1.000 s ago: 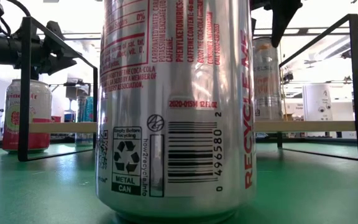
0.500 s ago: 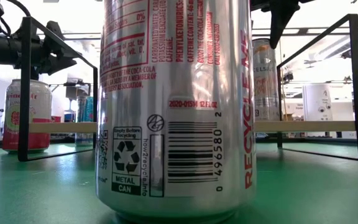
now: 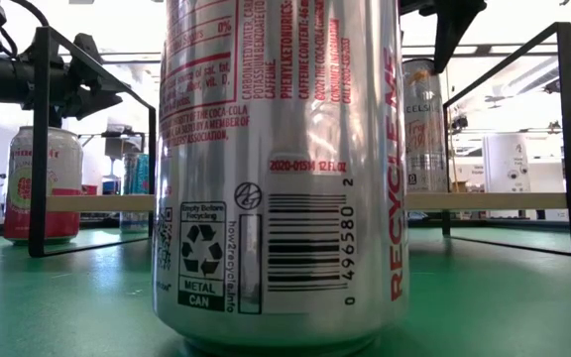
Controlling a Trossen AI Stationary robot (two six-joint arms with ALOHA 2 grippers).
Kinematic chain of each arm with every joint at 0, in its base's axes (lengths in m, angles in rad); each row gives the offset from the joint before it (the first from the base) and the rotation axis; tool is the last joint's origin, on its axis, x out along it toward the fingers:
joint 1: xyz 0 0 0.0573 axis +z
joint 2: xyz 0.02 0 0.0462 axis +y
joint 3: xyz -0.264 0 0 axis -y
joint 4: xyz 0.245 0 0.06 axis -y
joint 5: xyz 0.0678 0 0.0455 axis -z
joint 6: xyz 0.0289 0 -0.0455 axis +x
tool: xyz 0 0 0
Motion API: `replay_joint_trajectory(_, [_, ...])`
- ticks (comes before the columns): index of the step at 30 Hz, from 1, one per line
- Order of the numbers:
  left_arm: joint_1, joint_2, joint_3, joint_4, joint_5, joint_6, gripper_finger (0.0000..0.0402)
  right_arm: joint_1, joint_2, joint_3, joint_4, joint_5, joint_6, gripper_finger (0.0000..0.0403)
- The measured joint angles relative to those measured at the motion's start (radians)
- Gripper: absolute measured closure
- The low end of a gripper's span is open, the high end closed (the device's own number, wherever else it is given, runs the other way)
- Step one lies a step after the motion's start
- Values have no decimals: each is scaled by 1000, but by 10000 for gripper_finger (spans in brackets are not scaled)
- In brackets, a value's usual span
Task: Place canned beverage on shelf
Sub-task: Put the white-yellow soda can on the shelf, then adjust the white-yellow soda can on the shelf and align with the other white-yellow soda can
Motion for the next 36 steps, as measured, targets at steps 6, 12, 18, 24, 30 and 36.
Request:
replay_joint_trajectory(6, [0,0,0,0,0,0,264,0,-31,0,0,4,30,102])
replay_joint_trajectory(12, [0,0,0,0,0,0,264,29,-70,1,19,62,47,102])
replay_joint_trajectory(18, [0,0,0,0,0,0,264,74,-93,10,66,81,179,101])
replay_joint_trajectory(24, [0,0,0,0,0,0,264,141,-89,45,149,80,426,101])
replay_joint_trajectory(30, [0,0,0,0,0,0,264,225,-78,47,275,81,597,101])
replay_joint_trajectory(36, [0,0,0,0,0,0,264,246,-27,47,302,82,917,101])
